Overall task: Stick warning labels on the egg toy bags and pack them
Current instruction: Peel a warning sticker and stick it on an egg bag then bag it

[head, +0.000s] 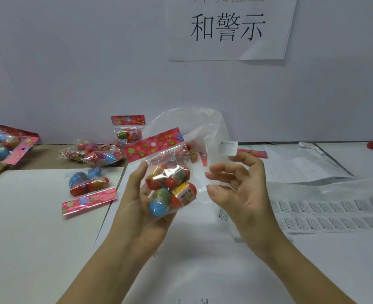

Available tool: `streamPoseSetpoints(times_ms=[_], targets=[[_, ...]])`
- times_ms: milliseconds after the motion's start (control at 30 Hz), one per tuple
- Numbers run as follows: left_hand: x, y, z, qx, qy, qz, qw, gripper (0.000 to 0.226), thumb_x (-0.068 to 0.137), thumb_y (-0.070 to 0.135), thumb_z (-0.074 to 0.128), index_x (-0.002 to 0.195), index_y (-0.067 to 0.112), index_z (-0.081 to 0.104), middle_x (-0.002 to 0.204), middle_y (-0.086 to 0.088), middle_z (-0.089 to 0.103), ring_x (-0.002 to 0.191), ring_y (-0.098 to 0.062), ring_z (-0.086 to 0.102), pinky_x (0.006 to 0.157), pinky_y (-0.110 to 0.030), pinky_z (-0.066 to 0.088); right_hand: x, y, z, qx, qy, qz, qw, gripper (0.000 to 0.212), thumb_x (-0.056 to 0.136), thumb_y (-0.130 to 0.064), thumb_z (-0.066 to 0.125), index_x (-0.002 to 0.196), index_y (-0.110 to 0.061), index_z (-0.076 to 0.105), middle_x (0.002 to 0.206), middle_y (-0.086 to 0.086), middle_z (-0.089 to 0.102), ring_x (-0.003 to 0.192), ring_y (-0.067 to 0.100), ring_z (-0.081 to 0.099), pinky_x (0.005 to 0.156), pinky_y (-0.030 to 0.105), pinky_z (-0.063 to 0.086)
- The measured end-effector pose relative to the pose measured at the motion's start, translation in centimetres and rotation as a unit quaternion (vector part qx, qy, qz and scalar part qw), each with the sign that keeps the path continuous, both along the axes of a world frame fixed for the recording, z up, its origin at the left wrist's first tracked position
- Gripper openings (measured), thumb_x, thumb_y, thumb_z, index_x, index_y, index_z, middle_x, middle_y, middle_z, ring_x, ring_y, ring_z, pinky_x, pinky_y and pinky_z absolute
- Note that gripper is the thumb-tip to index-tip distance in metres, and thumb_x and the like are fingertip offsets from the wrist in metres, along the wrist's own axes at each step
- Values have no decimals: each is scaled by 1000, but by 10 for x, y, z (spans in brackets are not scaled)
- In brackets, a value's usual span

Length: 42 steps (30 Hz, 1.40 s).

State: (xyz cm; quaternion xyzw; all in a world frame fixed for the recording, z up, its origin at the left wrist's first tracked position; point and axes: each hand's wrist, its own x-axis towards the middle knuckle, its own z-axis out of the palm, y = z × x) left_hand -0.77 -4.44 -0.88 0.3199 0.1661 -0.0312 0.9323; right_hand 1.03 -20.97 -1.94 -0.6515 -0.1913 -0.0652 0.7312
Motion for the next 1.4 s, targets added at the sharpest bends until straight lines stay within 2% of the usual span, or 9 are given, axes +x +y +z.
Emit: streamPoseSetpoints(times_ms=[100,267,400,533,733,933,1067,1233,1400], targets=[[-6,-7,-3,-7,-17,20,1000,66,38,22,83,100,8,68,93,-17,76,79,-29,75,70,-43,61,-1,5,0,22,-3,34,999,77,67,-20,79,122,-43,30,106,-4,66,91,19,69,76,24,54],[-12,-17,-5,104,-95,-45,989,60,53,0,86,108,15,70,103,-18,74,90,-32,74,63,-37,61,-7,7,0,25,-91,-5,996,79,75,-1,70,120,-51,30,107,4,69,89,24,70,74,27,56],[-9,-16,-4,160,-147,1,976,76,53,3,79,124,18,58,104,-16,74,93,-34,73,62,-35,60,-8,3,4,-35,-159,-73,984,67,73,-18,75,119,-50,39,111,-10,62,108,21,61,84,26,51],[-7,-7,-1,183,-163,41,969,79,47,9,81,121,24,57,103,-11,75,92,-32,74,63,-34,60,-8,-3,12,-55,-89,-34,994,18,70,-40,66,88,-38,63,94,-9,63,86,10,61,76,20,47],[-8,-8,-5,221,-178,33,958,88,46,-4,90,121,25,55,102,-10,75,92,-31,74,67,-35,61,-6,1,10,-73,-15,-18,997,3,74,-35,68,76,-35,67,76,-13,67,74,4,60,70,15,47],[-8,-11,-12,238,-189,42,952,76,42,6,91,106,38,64,101,-7,75,95,-31,73,79,-39,61,-8,3,8,-83,-17,-49,995,2,75,-34,67,77,-35,68,77,-13,67,75,4,62,72,16,47],[-7,-14,-13,230,-183,44,955,91,37,10,96,117,32,58,104,-8,74,98,-33,72,81,-43,60,-10,5,6,-65,-12,-56,996,1,76,-32,67,76,-32,68,71,-14,66,70,2,59,69,15,45],[-8,-15,-14,216,-195,35,956,75,48,8,90,113,30,62,106,-13,74,97,-34,72,76,-38,61,-10,6,6,-63,-15,-69,996,3,76,-32,67,78,-31,67,72,-14,65,71,3,59,70,16,45],[-8,-15,-14,209,-196,39,957,82,45,14,87,121,25,56,104,-12,74,95,-34,73,71,-34,60,-11,6,6,-72,-21,-73,994,3,76,-31,67,79,-31,67,76,-12,67,75,5,61,73,16,47]])
